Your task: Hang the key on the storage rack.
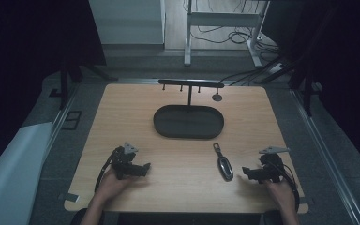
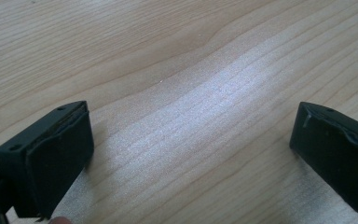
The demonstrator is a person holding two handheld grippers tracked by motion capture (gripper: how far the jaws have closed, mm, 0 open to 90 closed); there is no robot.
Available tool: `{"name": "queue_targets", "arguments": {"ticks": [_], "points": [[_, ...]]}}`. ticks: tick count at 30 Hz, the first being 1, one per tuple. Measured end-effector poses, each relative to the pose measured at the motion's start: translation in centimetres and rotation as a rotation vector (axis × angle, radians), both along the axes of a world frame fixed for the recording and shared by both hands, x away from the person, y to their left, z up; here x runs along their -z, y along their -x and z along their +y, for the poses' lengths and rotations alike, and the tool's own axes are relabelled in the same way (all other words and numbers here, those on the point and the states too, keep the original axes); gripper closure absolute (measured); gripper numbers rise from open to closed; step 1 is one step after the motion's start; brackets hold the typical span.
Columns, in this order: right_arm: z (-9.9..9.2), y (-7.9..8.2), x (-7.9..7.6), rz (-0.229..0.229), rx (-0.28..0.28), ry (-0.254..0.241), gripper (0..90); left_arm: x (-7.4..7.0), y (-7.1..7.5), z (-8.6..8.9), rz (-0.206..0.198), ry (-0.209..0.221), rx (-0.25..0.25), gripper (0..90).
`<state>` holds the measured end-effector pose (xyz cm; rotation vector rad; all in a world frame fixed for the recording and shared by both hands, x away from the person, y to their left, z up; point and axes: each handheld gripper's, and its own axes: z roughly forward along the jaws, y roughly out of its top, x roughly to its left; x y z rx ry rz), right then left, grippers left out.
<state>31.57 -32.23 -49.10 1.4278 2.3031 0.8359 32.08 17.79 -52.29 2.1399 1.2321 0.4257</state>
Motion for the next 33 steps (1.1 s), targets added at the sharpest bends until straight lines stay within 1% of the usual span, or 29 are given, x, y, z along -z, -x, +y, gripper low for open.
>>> {"name": "queue_targets", "arguments": {"ticks": [5, 14, 17, 20, 23, 26, 33], "points": [[0.2, -0.2, -0.2, 0.021, 0.007, 0.006, 2.9, 0.0, 0.0, 0.0, 0.000, 0.000, -0.001, 0.0], [1.0, -0.6, -0.3, 0.046, -0.010, 0.013, 2.3, 0.0, 0.0, 0.0, 0.000, 0.000, -0.001, 0.0], [1.4, -0.8, -0.5, 0.055, -0.025, 0.024, 2.1, 0.0, 0.0, 0.0, 0.000, 0.000, 0.000, 0.0], [1.8, -1.0, -0.6, 0.073, -0.040, 0.057, 2.0, 0.0, 0.0, 0.0, 0.000, 0.000, 0.000, 0.0], [2.4, -1.2, -0.7, 0.086, -0.053, 0.074, 1.9, 0.0, 0.0, 0.0, 0.000, 0.000, 0.000, 0.0], [2.8, -1.4, -0.9, 0.094, -0.068, 0.081, 1.7, 0.0, 0.0, 0.0, 0.000, 0.000, 0.000, 0.0], [3.7, -2.1, -1.5, 0.141, -0.100, 0.092, 1.4, 0.0, 0.0, 0.0, 0.000, -0.001, 0.001, 0.0]]}}
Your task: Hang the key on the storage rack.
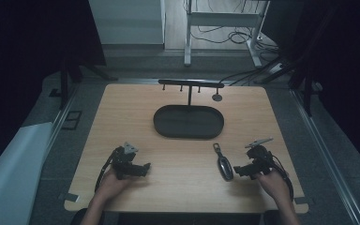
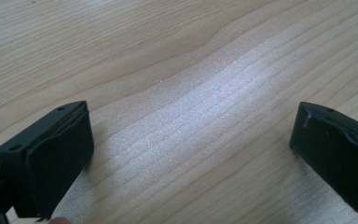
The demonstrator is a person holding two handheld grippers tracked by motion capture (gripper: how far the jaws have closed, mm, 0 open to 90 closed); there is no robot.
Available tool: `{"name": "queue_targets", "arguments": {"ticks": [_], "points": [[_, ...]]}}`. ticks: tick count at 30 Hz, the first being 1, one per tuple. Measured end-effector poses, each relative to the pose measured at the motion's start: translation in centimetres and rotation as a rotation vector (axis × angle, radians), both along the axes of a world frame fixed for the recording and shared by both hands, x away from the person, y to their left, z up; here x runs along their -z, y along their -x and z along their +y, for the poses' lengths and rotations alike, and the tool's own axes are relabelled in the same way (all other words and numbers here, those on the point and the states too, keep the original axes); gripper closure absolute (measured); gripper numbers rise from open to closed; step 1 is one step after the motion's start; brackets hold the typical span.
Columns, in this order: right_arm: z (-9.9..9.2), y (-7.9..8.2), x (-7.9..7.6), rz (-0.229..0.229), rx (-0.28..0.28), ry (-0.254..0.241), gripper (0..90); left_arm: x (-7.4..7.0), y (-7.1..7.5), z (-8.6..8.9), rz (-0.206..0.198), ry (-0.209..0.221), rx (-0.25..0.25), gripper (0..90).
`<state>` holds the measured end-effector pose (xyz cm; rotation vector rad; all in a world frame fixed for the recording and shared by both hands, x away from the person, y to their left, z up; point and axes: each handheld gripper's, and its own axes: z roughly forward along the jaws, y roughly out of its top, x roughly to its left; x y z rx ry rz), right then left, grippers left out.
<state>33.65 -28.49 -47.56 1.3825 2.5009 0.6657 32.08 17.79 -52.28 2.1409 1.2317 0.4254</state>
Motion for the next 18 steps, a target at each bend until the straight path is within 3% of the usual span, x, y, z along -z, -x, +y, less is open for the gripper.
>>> {"name": "queue_targets", "arguments": {"ticks": [13, 18], "points": [[2.1, -1.5, -1.2, 0.069, -0.041, 0.016, 1.4, 0.0, 0.0, 0.0, 0.002, -0.002, 0.000, 0.0], [3.3, -2.3, -1.3, 0.140, -0.049, 0.042, 1.5, 0.0, 0.0, 0.0, 0.002, -0.002, 0.000, 0.0]]}}
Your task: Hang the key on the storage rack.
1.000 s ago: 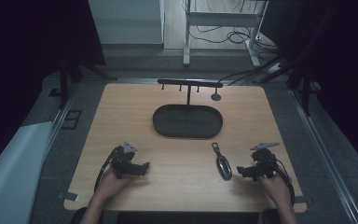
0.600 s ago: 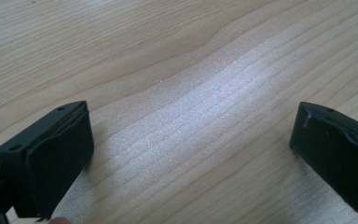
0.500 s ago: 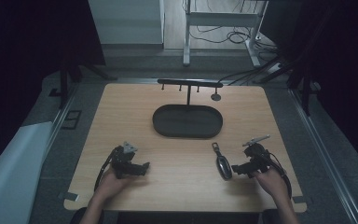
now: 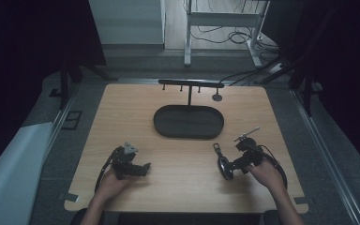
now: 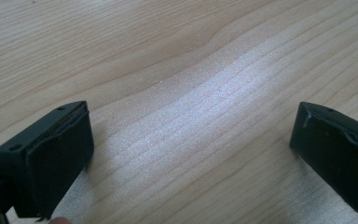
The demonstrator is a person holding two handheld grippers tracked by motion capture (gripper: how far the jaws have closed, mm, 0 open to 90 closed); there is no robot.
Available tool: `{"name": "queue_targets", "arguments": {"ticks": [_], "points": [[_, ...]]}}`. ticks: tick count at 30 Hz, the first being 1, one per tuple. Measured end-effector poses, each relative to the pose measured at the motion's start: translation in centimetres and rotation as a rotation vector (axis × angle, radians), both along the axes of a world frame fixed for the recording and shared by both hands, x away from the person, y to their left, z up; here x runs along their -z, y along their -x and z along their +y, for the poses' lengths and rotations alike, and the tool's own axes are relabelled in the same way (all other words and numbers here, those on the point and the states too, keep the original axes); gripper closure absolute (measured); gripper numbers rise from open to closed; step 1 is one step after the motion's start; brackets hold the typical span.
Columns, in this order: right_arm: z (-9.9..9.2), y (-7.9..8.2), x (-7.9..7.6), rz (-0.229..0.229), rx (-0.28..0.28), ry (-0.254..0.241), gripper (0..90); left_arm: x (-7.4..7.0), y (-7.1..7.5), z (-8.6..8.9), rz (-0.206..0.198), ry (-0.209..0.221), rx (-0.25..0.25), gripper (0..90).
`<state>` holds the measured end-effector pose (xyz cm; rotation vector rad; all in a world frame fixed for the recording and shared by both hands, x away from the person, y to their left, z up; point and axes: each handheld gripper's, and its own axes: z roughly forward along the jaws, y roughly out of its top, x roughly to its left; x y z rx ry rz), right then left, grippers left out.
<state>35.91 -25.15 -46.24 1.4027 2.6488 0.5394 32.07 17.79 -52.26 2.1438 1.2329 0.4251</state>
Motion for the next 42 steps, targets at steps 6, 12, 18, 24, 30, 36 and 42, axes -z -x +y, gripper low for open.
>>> {"name": "queue_targets", "arguments": {"ticks": [6, 12, 18, 24, 30, 36, 42], "points": [[1.5, -0.7, 0.3, 0.069, -0.017, 0.042, 8.7, 0.0, 0.0, 0.0, 0.001, 0.000, 0.000, 0.0], [3.1, -1.0, 0.9, 0.127, -0.037, 0.108, 13.2, 0.0, 0.0, 0.0, 0.000, 0.000, 0.000, 0.0], [4.4, -1.5, 1.5, 0.172, -0.023, 0.145, 22.2, 0.0, 0.0, 0.0, 0.000, 0.000, 0.000, 0.0], [5.2, -1.8, 1.9, 0.174, -0.021, 0.203, 33.5, 0.0, 0.0, 0.0, 0.000, 0.000, 0.000, 0.0], [5.4, -2.0, 1.6, 0.185, -0.048, 0.242, 45.4, 0.0, 0.0, 0.0, 0.000, 0.000, 0.000, 0.0], [5.0, -2.3, 1.2, 0.212, -0.073, 0.183, 46.9, 0.0, 0.0, 0.0, 0.001, 0.000, -0.001, 0.0], [4.7, -2.4, -0.7, 0.202, -0.089, 0.148, 47.4, 0.0, 0.0, 0.0, 0.001, -0.001, -0.001, 0.0]]}}
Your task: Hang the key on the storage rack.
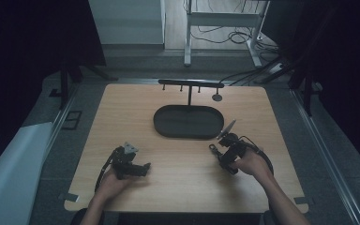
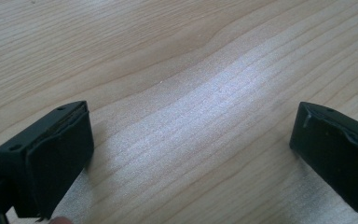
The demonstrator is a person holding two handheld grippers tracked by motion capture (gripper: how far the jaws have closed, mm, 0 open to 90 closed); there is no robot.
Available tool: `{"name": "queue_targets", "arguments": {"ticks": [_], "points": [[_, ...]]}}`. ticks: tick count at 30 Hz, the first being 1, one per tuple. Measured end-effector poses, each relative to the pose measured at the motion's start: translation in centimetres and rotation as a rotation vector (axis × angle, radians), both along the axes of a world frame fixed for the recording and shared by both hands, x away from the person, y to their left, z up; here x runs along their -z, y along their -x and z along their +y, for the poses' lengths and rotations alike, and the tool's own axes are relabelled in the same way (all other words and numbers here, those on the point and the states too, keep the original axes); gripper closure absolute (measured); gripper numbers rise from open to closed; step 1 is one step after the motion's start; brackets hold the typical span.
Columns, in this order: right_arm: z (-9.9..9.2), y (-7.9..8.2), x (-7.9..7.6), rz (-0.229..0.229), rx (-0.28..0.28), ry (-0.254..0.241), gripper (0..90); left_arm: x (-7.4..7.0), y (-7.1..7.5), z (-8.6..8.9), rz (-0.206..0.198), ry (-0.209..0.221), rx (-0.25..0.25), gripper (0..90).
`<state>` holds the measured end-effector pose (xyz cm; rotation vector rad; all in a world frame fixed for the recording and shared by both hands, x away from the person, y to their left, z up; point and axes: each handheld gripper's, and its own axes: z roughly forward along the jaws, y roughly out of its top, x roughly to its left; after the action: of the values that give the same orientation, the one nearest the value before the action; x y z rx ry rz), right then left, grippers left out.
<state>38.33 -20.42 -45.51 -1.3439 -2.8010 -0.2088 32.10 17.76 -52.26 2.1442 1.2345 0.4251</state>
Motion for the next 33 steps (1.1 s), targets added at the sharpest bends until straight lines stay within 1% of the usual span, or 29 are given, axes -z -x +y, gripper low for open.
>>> {"name": "queue_targets", "arguments": {"ticks": [10, 13, 18, 19, 24, 33], "points": [[-0.7, -0.9, -3.0, -0.014, 0.001, -0.034, 48.3, 0.0, 0.0, 0.0, -0.001, 0.000, -0.001, 0.0], [-0.8, -1.1, -3.6, -0.013, 0.001, -0.035, 48.5, 0.0, 0.0, 0.0, 0.000, 0.000, -0.001, 0.0], [-0.9, -1.5, -4.1, -0.018, -0.001, -0.035, 48.7, 0.0, 0.0, 0.0, 0.000, 0.000, 0.000, 0.0], [-1.0, -1.7, -4.5, -0.022, 0.002, -0.042, 48.8, 0.0, 0.0, 0.0, -0.003, 0.005, -0.004, 0.0], [-1.1, -2.1, -5.5, -0.036, 0.010, -0.048, 48.9, 0.0, 0.0, 0.0, -0.001, 0.002, -0.001, 0.0], [-1.2, -2.7, -8.2, -0.080, 0.018, -0.059, 49.0, 0.0, 0.0, 0.0, 0.000, 0.001, -0.001, 0.0]]}}
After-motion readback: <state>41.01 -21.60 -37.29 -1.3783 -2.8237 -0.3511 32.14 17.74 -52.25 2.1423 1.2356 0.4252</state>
